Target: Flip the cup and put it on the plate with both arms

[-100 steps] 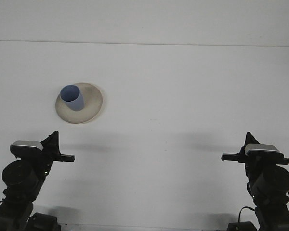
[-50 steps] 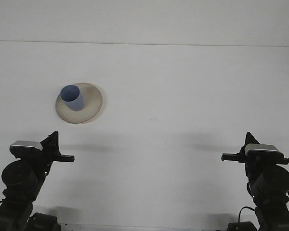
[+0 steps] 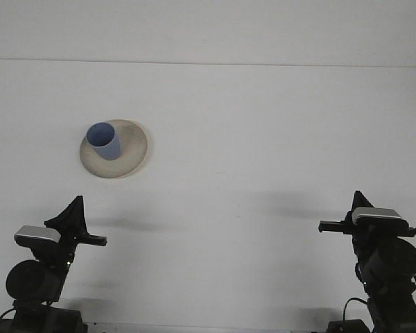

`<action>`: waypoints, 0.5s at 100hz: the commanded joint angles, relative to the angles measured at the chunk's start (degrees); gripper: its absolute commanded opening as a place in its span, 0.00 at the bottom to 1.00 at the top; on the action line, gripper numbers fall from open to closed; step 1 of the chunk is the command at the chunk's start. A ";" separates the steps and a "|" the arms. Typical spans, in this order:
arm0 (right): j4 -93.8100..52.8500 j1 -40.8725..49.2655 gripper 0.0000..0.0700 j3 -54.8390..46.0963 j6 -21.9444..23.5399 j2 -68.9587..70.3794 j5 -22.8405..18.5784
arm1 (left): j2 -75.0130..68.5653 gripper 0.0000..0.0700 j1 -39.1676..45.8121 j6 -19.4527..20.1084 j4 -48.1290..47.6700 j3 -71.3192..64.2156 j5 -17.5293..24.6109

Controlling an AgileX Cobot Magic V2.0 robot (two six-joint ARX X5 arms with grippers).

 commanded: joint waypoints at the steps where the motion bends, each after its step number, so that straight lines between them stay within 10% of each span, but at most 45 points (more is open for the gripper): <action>1: 0.79 0.02 0.00 0.42 -0.42 0.07 0.22 | -1.95 0.02 0.59 0.72 2.25 -2.10 0.09; 50: 0.83 0.02 0.00 0.44 -0.42 0.07 0.22 | -11.10 0.02 2.45 -0.15 11.76 -15.80 0.44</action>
